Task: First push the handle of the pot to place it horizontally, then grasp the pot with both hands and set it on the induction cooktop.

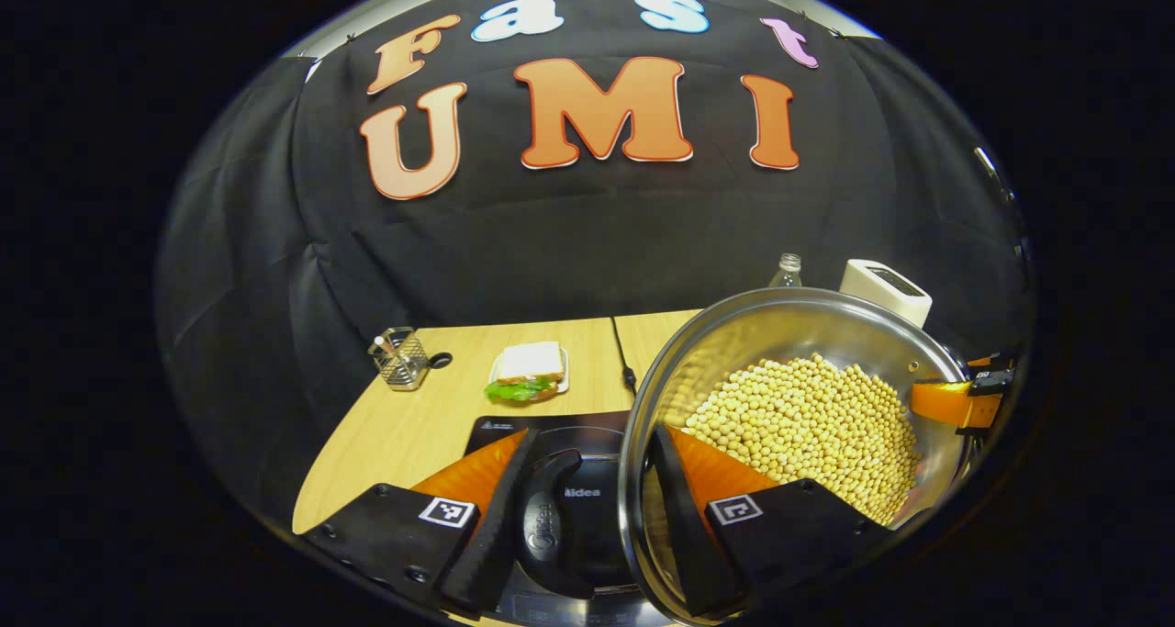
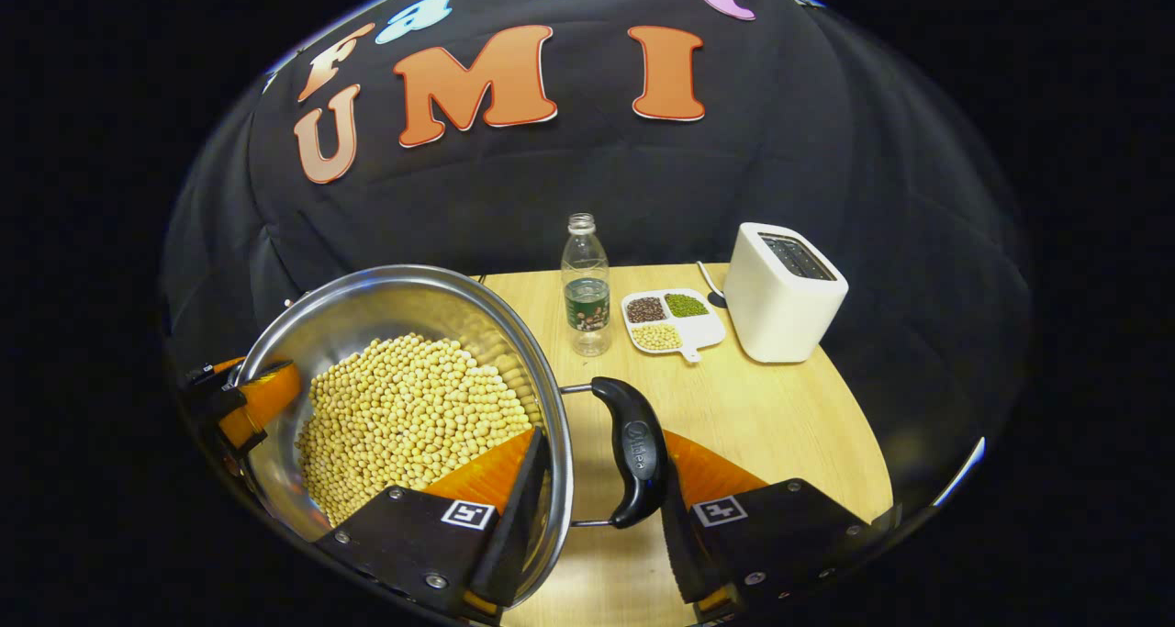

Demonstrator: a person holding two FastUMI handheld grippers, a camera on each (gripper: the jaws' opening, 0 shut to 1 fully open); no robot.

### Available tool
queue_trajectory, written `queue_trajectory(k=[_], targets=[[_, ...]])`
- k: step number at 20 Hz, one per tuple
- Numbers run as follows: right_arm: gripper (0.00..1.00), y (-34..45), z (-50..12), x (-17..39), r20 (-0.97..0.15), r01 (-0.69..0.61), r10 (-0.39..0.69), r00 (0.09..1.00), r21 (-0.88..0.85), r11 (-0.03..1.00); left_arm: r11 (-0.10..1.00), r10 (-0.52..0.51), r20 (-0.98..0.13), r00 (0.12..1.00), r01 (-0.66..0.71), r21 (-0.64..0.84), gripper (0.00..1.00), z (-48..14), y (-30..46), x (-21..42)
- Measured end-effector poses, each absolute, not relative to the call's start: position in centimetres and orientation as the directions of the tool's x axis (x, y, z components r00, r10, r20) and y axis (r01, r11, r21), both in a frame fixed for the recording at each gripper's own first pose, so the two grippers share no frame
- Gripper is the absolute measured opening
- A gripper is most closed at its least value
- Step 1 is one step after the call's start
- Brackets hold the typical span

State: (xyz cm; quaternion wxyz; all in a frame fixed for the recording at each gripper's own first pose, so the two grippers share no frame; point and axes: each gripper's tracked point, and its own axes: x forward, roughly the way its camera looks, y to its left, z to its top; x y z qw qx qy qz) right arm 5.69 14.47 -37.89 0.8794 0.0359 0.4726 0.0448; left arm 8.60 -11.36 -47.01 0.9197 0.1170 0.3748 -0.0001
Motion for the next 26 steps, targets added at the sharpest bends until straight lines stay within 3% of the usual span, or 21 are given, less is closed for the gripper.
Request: queue_trajectory(k=[1, 3, 4, 11, 12, 15, 16, 17, 26], targets=[[0.59, 15.1, -37.6, 5.6, -0.826, -0.051, 0.119, 0.551, 0.108, 0.993, 0.972, 0.094, -0.686, 0.722, 0.083, 0.220, 0.78, -46.5, -11.2, 8.5], [0.59, 16.7, -37.1, 5.9, -0.820, -0.067, 0.133, 0.556, 0.114, 0.991, 0.972, 0.104, -0.679, 0.726, 0.070, 0.224, 0.75, -45.8, -10.9, 8.3], [0.64, 17.4, -36.9, 6.1, -0.818, -0.079, 0.143, 0.557, 0.119, 0.990, 0.973, 0.110, -0.673, 0.731, 0.060, 0.223, 0.75, -45.3, -10.8, 8.2], [0.64, 22.5, -37.1, 6.6, -0.809, -0.128, 0.185, 0.558, 0.136, 0.982, 0.973, 0.158, -0.655, 0.739, -0.005, 0.229, 0.78, -43.2, -10.7, 7.1], [0.64, 23.2, -37.3, 6.6, -0.808, -0.131, 0.188, 0.558, 0.138, 0.982, 0.974, 0.163, -0.655, 0.738, -0.013, 0.228, 0.75, -43.1, -10.8, 7.1], [0.64, 25.1, -38.0, 7.3, -0.807, -0.142, 0.194, 0.558, 0.137, 0.980, 0.971, 0.177, -0.653, 0.736, -0.024, 0.236, 0.81, -43.4, -10.9, 6.9], [0.64, 25.7, -38.2, 7.2, -0.808, -0.144, 0.197, 0.556, 0.140, 0.980, 0.971, 0.180, -0.653, 0.735, -0.028, 0.236, 0.75, -43.3, -10.9, 6.8], [0.64, 26.3, -38.3, 7.1, -0.807, -0.147, 0.200, 0.555, 0.141, 0.979, 0.971, 0.182, -0.654, 0.734, -0.029, 0.238, 0.78, -43.6, -11.0, 6.9], [0.64, 29.7, -40.2, 7.4, -0.810, -0.161, 0.209, 0.547, 0.144, 0.976, 0.970, 0.193, -0.661, 0.725, -0.038, 0.241, 0.78, -43.5, -11.1, 6.7]])
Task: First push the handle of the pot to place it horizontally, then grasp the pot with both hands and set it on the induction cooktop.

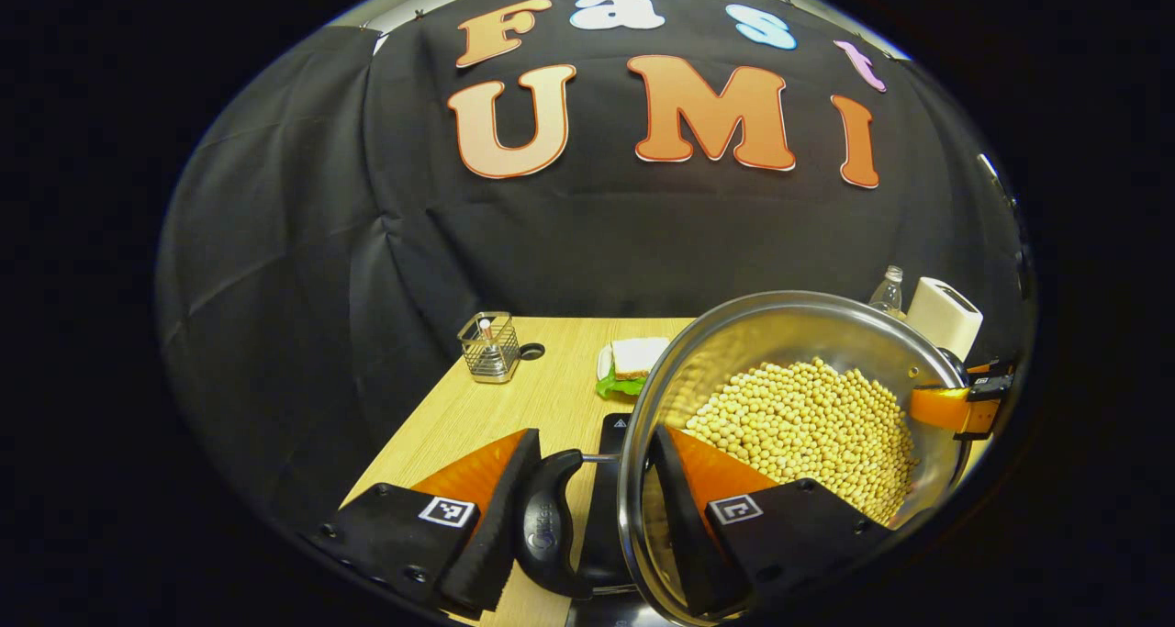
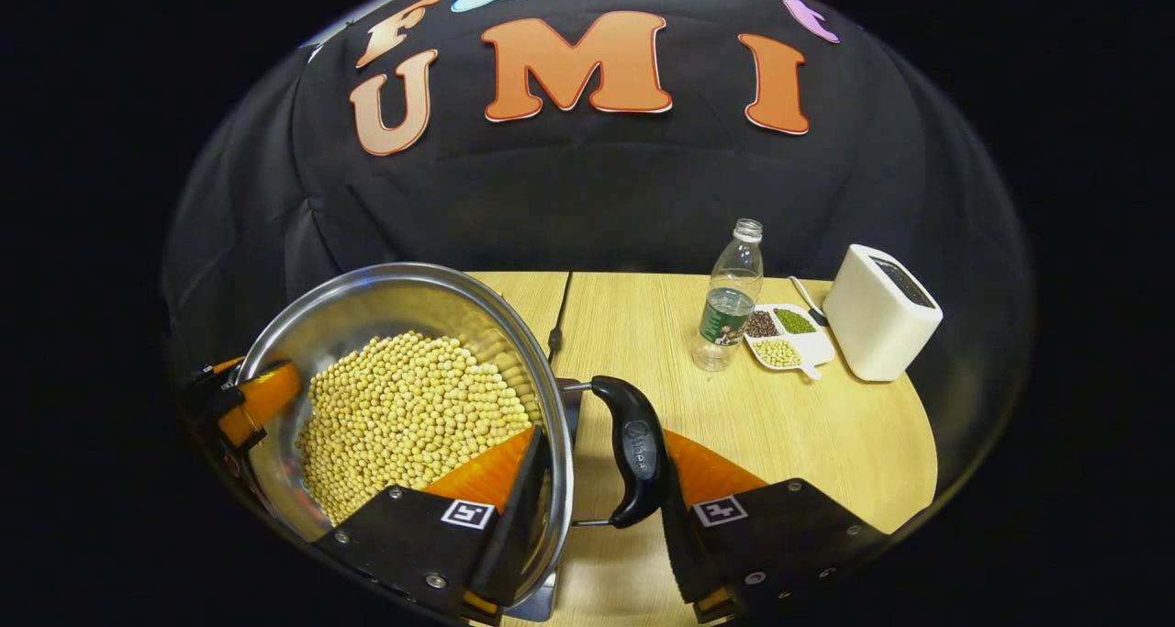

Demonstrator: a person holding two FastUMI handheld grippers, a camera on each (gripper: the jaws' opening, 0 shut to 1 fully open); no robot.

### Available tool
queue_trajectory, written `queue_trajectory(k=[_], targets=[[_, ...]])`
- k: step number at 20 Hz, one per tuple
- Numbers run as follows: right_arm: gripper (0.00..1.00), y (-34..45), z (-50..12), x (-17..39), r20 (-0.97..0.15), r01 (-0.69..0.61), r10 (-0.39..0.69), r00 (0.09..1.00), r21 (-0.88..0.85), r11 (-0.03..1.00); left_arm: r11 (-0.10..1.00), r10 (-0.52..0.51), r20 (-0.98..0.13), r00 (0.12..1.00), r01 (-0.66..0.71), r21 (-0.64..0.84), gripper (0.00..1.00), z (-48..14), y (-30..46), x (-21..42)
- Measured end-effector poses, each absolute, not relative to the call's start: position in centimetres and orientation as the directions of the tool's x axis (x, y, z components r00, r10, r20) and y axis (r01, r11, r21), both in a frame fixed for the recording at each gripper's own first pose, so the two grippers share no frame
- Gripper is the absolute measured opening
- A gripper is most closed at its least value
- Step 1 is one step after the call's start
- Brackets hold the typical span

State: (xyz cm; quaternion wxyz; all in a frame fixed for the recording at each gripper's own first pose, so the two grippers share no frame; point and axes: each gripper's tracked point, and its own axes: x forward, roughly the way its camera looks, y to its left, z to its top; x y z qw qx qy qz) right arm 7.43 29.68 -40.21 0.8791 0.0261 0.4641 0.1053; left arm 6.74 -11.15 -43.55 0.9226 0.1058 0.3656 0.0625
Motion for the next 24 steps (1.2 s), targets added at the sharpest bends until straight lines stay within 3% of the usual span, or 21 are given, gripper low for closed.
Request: queue_trajectory(k=[24], targets=[[0.64, 33.7, -48.0, 8.0, -0.858, -0.187, 0.199, 0.473, 0.123, 0.975, 0.980, 0.122, -0.731, 0.671, 0.035, 0.195, 0.78, -44.9, -11.0, 8.5]])
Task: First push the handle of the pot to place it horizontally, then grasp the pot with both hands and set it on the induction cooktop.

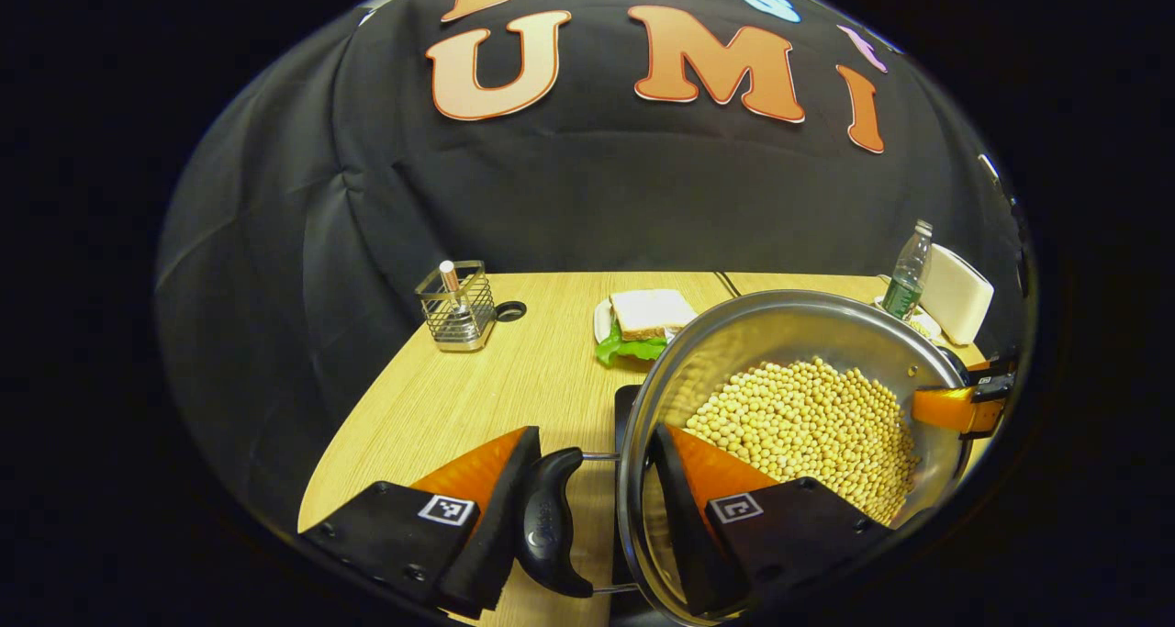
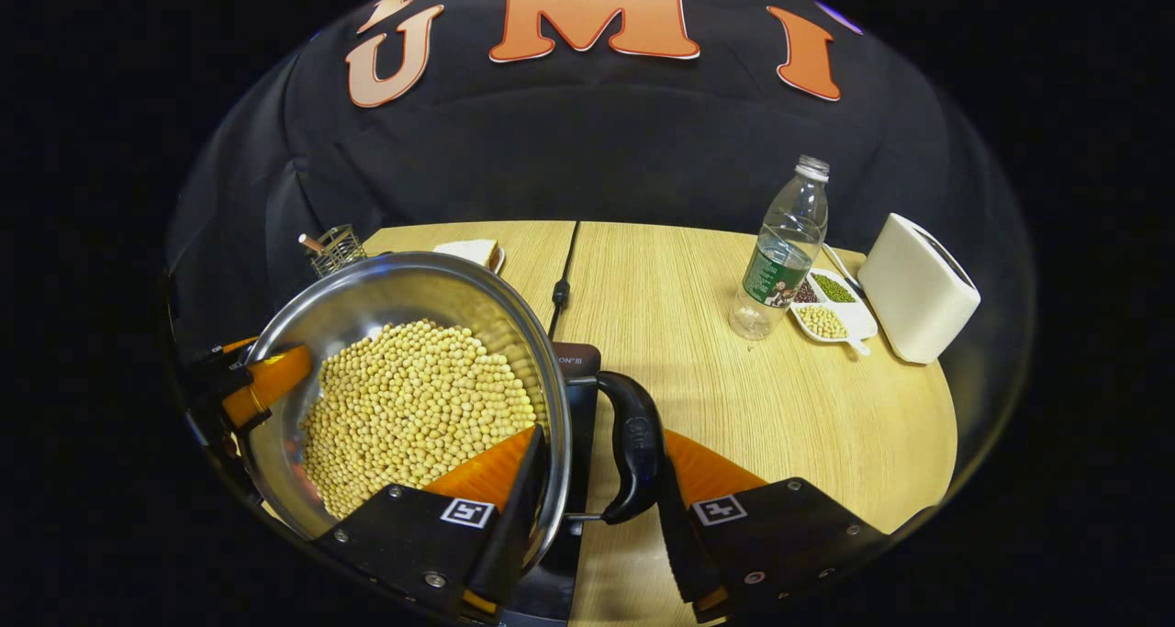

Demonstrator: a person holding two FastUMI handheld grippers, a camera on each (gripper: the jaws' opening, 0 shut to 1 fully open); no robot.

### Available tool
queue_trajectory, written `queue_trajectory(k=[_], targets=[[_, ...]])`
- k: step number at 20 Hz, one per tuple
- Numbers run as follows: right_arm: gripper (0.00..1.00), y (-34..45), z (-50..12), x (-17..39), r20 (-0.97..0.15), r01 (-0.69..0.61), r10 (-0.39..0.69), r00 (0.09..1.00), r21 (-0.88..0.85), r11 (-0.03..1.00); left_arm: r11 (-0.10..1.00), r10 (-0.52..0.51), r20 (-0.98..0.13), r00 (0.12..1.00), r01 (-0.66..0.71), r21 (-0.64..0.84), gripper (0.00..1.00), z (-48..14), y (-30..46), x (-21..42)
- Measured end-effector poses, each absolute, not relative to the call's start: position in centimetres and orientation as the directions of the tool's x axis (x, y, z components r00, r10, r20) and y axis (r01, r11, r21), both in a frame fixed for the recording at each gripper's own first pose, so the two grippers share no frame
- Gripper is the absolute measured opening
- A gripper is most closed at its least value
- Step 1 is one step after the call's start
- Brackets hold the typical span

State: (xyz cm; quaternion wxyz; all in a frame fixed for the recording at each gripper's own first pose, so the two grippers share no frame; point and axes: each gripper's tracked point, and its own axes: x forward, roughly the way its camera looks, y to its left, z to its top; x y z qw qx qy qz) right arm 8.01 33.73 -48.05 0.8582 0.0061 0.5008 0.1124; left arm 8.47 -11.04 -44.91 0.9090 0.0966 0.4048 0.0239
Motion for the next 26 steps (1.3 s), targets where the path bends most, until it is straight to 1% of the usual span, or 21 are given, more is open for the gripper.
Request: queue_trajectory(k=[2, 3, 4, 5, 6, 7, 8, 10, 11, 13, 14, 16, 18, 19, 20, 25, 26], targets=[[0.64, 34.0, -48.6, 7.6, -0.863, -0.199, 0.227, 0.451, 0.150, 0.968, 0.975, 0.140, -0.745, 0.652, 0.042, 0.220, 0.78, -45.9, -10.9, 8.1], [0.64, 34.2, -48.0, 7.9, -0.860, -0.193, 0.239, 0.450, 0.168, 0.967, 0.973, 0.146, -0.749, 0.646, 0.041, 0.225, 0.81, -45.7, -11.2, 8.0], [0.65, 34.4, -47.6, 8.1, -0.853, -0.201, 0.253, 0.455, 0.179, 0.963, 0.974, 0.147, -0.742, 0.654, 0.035, 0.224, 0.84, -45.5, -11.5, 8.3], [0.65, 34.4, -48.0, 7.8, -0.857, -0.221, 0.277, 0.435, 0.196, 0.955, 0.975, 0.145, -0.730, 0.668, 0.029, 0.221, 0.87, -45.2, -11.4, 8.6], [0.68, 34.4, -48.0, 7.4, -0.854, -0.230, 0.301, 0.425, 0.219, 0.948, 0.974, 0.150, -0.714, 0.684, 0.021, 0.225, 0.88, -44.8, -11.3, 8.8], [0.67, 34.5, -47.8, 7.3, -0.850, -0.225, 0.320, 0.418, 0.244, 0.943, 0.972, 0.156, -0.695, 0.702, 0.016, 0.234, 0.89, -43.8, -11.4, 9.2], [0.71, 34.3, -47.4, 7.3, -0.845, -0.216, 0.327, 0.424, 0.257, 0.942, 0.969, 0.165, -0.666, 0.728, 0.006, 0.246, 0.89, -42.8, -11.2, 9.7], [0.76, 33.1, -46.1, 7.9, -0.821, -0.210, 0.321, 0.472, 0.249, 0.946, 0.956, 0.200, -0.595, 0.779, -0.023, 0.291, 0.88, -39.6, -10.9, 10.0], [0.78, 32.4, -45.1, 8.2, -0.807, -0.209, 0.313, 0.501, 0.238, 0.948, 0.952, 0.206, -0.553, 0.807, -0.035, 0.304, 0.88, -37.9, -11.1, 10.3], [0.85, 30.6, -42.8, 8.9, -0.769, -0.199, 0.285, 0.572, 0.208, 0.958, 0.946, 0.210, -0.470, 0.857, -0.056, 0.320, 0.87, -34.0, -11.7, 10.3], [0.86, 29.8, -41.5, 9.1, -0.746, -0.195, 0.281, 0.603, 0.203, 0.960, 0.943, 0.208, -0.435, 0.876, -0.062, 0.327, 0.87, -31.9, -12.2, 10.1], [0.87, 28.4, -38.2, 9.1, -0.697, -0.187, 0.278, 0.661, 0.206, 0.961, 0.947, 0.174, -0.371, 0.912, -0.051, 0.318, 0.88, -28.2, -14.1, 9.7], [0.88, 26.6, -35.2, 9.0, -0.637, -0.183, 0.271, 0.721, 0.202, 0.962, 0.962, 0.105, -0.306, 0.946, -0.019, 0.272, 0.87, -24.8, -16.8, 9.1], [0.89, 25.5, -33.5, 9.0, -0.603, -0.184, 0.267, 0.752, 0.196, 0.963, 0.964, 0.093, -0.277, 0.956, -0.017, 0.265, 0.90, -22.9, -17.8, 8.4], [0.89, 24.4, -31.8, 8.8, -0.567, -0.187, 0.265, 0.780, 0.192, 0.963, 0.965, 0.091, -0.252, 0.964, -0.022, 0.262, 0.87, -21.1, -18.6, 7.8], [0.89, 19.5, -23.1, 7.1, -0.366, -0.191, 0.248, 0.897, 0.186, 0.964, 0.980, 0.037, -0.159, 0.987, -0.005, 0.197, 0.97, -13.5, -23.5, 5.0], [0.89, 18.6, -21.7, 6.7, -0.334, -0.191, 0.241, 0.911, 0.175, 0.966, 0.983, 0.027, -0.138, 0.990, 0.000, 0.185, 0.97, -12.0, -24.5, 4.4]])
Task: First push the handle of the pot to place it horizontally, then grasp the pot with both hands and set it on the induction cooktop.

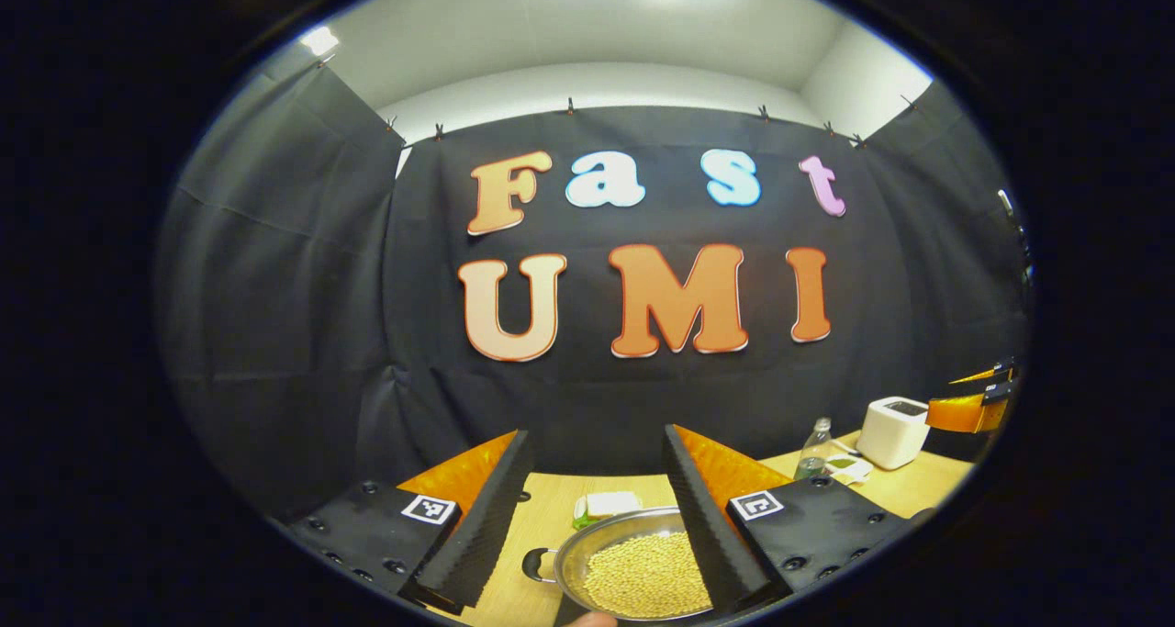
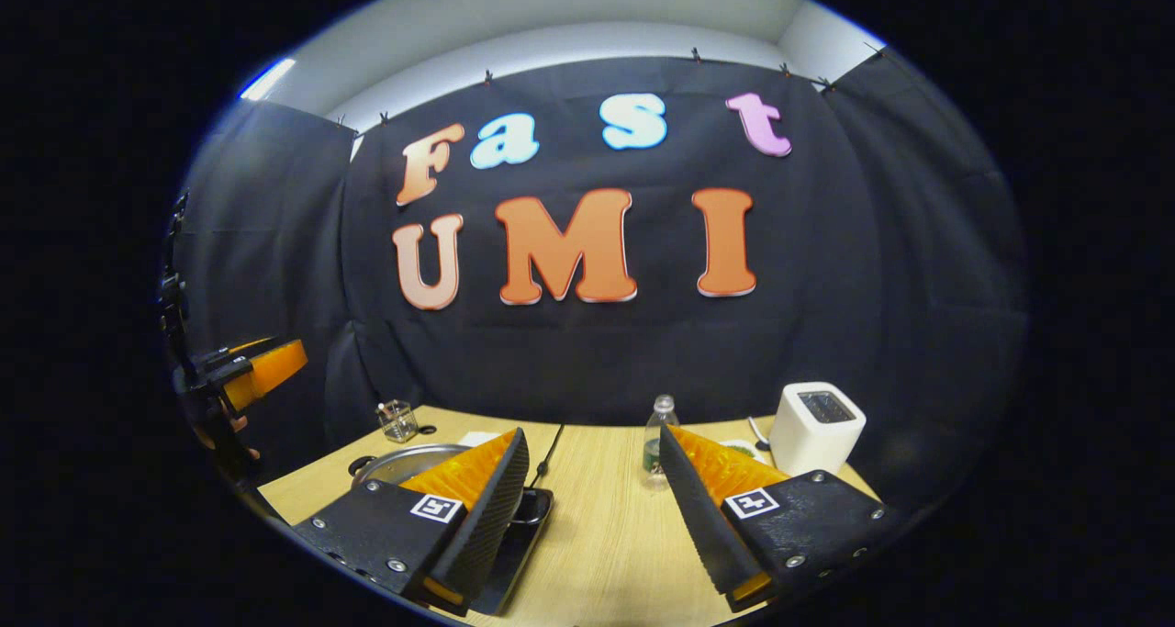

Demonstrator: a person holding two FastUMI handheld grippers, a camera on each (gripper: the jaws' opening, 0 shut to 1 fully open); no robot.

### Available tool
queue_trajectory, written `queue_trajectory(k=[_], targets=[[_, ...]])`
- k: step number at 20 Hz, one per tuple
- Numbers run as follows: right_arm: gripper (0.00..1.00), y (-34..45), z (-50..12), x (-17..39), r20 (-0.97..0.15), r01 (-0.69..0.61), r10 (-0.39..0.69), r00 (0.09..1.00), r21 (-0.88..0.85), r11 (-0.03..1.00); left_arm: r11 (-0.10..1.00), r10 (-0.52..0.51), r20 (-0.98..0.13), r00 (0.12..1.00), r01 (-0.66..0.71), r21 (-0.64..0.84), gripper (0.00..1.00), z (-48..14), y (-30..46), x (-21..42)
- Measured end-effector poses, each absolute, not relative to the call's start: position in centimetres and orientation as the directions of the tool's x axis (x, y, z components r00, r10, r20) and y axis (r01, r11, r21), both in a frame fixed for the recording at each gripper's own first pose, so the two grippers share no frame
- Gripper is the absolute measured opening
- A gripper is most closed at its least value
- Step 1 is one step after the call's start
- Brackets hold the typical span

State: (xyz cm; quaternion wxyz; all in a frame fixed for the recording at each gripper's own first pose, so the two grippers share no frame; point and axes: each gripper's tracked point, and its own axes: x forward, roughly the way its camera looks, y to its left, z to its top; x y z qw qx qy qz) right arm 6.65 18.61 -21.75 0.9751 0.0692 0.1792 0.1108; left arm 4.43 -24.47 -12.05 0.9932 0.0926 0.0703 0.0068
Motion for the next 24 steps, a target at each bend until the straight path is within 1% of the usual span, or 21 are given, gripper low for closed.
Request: queue_trajectory(k=[4, 6, 7, 8, 11, 13, 14, 15, 16, 17, 18, 19, 20, 23, 24], targets=[[0.89, 13.9, -16.4, 4.7, -0.258, -0.169, 0.201, 0.945, 0.141, 0.975, 0.987, 0.006, -0.071, 0.997, 0.005, 0.159, 0.96, -7.0, -27.1, 2.2], [0.90, 11.5, -15.2, 3.8, -0.244, -0.146, 0.172, 0.954, 0.120, 0.982, 0.986, 0.033, -0.043, 0.999, -0.025, 0.162, 0.96, -4.8, -27.5, 1.2], [0.95, 10.6, -14.5, 3.6, -0.232, -0.136, 0.157, 0.960, 0.105, 0.985, 0.986, 0.044, -0.025, 0.999, -0.039, 0.161, 0.98, -3.6, -27.7, 0.6], [0.92, 8.8, -13.0, 3.0, -0.209, -0.137, 0.154, 0.966, 0.093, 0.986, 0.987, 0.051, -0.002, 0.999, -0.050, 0.155, 1.00, -2.5, -27.9, 0.3], [0.92, 8.0, -11.3, 2.6, -0.191, -0.125, 0.139, 0.972, 0.081, 0.989, 0.988, 0.058, 0.055, 0.997, -0.065, 0.140, 1.00, 0.6, -28.7, -1.7], [0.93, 6.9, -9.7, 2.1, -0.167, -0.126, 0.139, 0.976, 0.086, 0.988, 0.986, 0.060, 0.073, 0.996, -0.070, 0.152, 0.99, 1.9, -29.2, -3.2], [0.97, 6.3, -8.9, 1.9, -0.152, -0.123, 0.135, 0.979, 0.086, 0.989, 0.984, 0.056, 0.085, 0.995, -0.070, 0.163, 0.99, 2.4, -29.8, -4.0], [0.93, 5.8, -8.5, 1.8, -0.143, -0.115, 0.125, 0.982, 0.080, 0.990, 0.983, 0.054, 0.102, 0.993, -0.071, 0.167, 0.99, 2.9, -30.2, -4.4], [0.93, 5.3, -8.1, 1.6, -0.130, -0.106, 0.115, 0.985, 0.074, 0.992, 0.985, 0.045, 0.118, 0.992, -0.064, 0.159, 0.92, 3.6, -30.8, -4.9], [0.93, 5.1, -7.6, 1.6, -0.117, -0.099, 0.107, 0.987, 0.069, 0.993, 0.989, 0.028, 0.126, 0.992, -0.046, 0.140, 0.99, 4.0, -31.6, -5.0], [0.97, 5.0, -7.2, 1.6, -0.108, -0.103, 0.110, 0.988, 0.069, 0.992, 0.992, 0.021, 0.124, 0.992, -0.036, 0.122, 0.97, 4.3, -32.1, -5.0], [0.93, 5.2, -6.8, 1.5, -0.107, -0.110, 0.117, 0.987, 0.076, 0.991, 0.993, 0.024, 0.120, 0.992, -0.038, 0.111, 0.95, 4.5, -31.9, -5.0], [0.93, 5.3, -6.4, 1.2, -0.103, -0.120, 0.129, 0.986, 0.087, 0.989, 0.994, 0.029, 0.116, 0.993, -0.041, 0.103, 0.99, 4.7, -31.9, -4.9], [0.93, 4.8, -4.8, 2.0, -0.056, -0.108, 0.115, 0.992, 0.108, 0.988, 0.995, 0.042, 0.096, 0.995, -0.050, 0.085, 0.99, 4.8, -32.2, -4.5], [0.97, 4.7, -4.6, 1.9, -0.060, -0.109, 0.116, 0.991, 0.105, 0.988, 0.995, 0.048, 0.092, 0.995, -0.056, 0.082, 0.99, 4.7, -32.1, -4.4]])
